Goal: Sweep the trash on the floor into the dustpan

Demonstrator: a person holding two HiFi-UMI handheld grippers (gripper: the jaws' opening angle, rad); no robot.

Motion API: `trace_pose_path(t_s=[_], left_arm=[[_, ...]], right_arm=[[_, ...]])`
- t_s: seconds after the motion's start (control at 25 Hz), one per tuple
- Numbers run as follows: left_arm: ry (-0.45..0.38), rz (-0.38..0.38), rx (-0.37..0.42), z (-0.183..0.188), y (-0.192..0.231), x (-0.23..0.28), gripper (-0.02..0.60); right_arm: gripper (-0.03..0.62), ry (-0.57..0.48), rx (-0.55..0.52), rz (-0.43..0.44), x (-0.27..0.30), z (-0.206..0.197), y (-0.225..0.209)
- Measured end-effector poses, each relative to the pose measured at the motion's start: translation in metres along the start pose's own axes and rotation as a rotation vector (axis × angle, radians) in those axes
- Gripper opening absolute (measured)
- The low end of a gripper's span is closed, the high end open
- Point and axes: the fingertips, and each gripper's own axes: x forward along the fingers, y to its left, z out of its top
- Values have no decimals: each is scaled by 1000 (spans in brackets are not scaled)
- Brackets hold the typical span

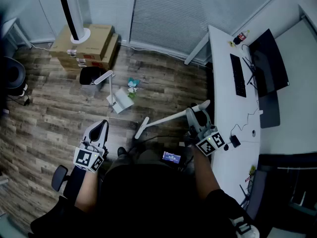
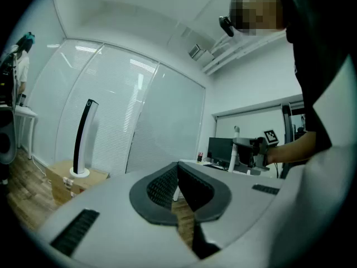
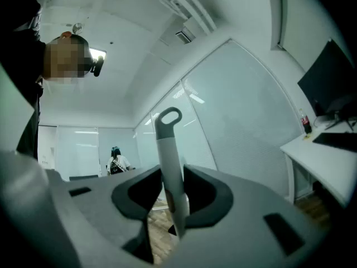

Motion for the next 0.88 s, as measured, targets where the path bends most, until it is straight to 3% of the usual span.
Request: trace_pose_path(t_s=[0.2, 0.6, 0.88], left_arm=[[-16, 21, -1, 8, -32, -12, -5], [10, 10, 2, 1, -85, 0, -5], [26, -19, 3, -2, -102, 17, -5]], right_arm=[[117, 4, 58, 67, -8, -3, 16], [117, 20, 49, 236, -31, -18, 40], [117, 44, 12, 220, -48, -17, 23]])
